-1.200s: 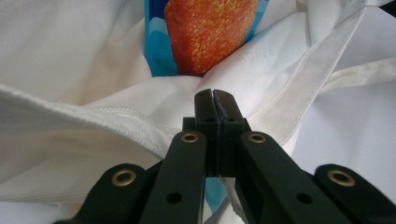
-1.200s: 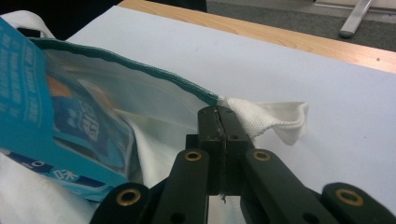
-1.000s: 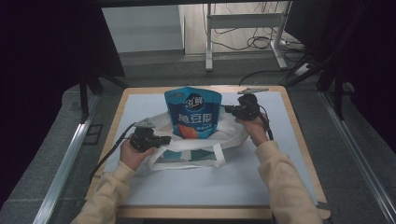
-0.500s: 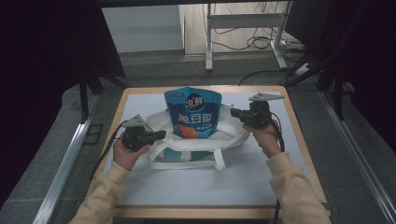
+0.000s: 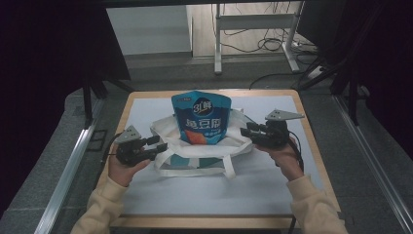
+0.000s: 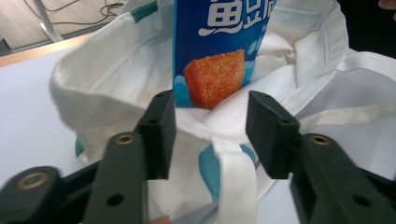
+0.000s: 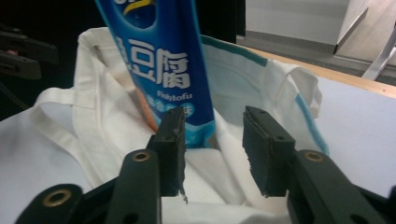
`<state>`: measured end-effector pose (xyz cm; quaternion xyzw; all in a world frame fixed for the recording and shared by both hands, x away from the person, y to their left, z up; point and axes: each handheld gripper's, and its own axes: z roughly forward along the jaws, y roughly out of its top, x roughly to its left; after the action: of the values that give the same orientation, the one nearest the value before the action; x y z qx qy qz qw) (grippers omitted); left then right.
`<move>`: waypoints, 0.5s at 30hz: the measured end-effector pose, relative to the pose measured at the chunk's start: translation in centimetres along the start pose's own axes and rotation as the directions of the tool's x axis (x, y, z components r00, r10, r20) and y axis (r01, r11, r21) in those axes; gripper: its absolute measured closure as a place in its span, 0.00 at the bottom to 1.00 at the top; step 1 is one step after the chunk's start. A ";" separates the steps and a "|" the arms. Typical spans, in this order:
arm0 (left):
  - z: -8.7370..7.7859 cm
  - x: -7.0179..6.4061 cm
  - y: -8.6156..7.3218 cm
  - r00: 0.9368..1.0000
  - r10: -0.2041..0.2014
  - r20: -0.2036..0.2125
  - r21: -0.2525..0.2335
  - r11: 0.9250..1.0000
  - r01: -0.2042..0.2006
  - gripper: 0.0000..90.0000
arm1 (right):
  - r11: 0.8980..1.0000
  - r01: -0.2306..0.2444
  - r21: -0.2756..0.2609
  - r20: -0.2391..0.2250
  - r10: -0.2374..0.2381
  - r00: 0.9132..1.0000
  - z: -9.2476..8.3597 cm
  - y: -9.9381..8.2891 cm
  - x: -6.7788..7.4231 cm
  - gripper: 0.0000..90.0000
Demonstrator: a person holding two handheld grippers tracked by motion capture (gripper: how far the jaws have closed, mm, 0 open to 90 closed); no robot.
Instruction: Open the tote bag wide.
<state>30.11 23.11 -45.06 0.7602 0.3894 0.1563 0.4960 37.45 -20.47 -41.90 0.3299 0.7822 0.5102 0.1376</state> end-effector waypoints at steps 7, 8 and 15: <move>-2.0 0.0 -1.4 0.999 -0.034 -0.010 -0.014 0.999 0.034 0.48 | 1.000 0.003 -0.011 0.004 -0.002 1.000 -1.3 -1.2 0.7 0.57; -2.2 0.0 -1.8 0.999 -0.040 -0.013 -0.010 0.999 0.040 0.47 | 1.000 -0.003 -0.019 0.006 0.003 1.000 -1.9 -1.7 0.9 0.56; -2.3 -0.3 -3.0 0.999 -0.041 -0.020 0.015 0.999 0.042 0.42 | 1.000 -0.008 -0.020 0.015 0.008 1.000 -3.7 -3.7 1.5 0.49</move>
<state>27.15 24.97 -46.61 0.7541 0.4111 0.1505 0.4895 32.94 -23.08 -43.42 0.3354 0.7748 0.5161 0.1447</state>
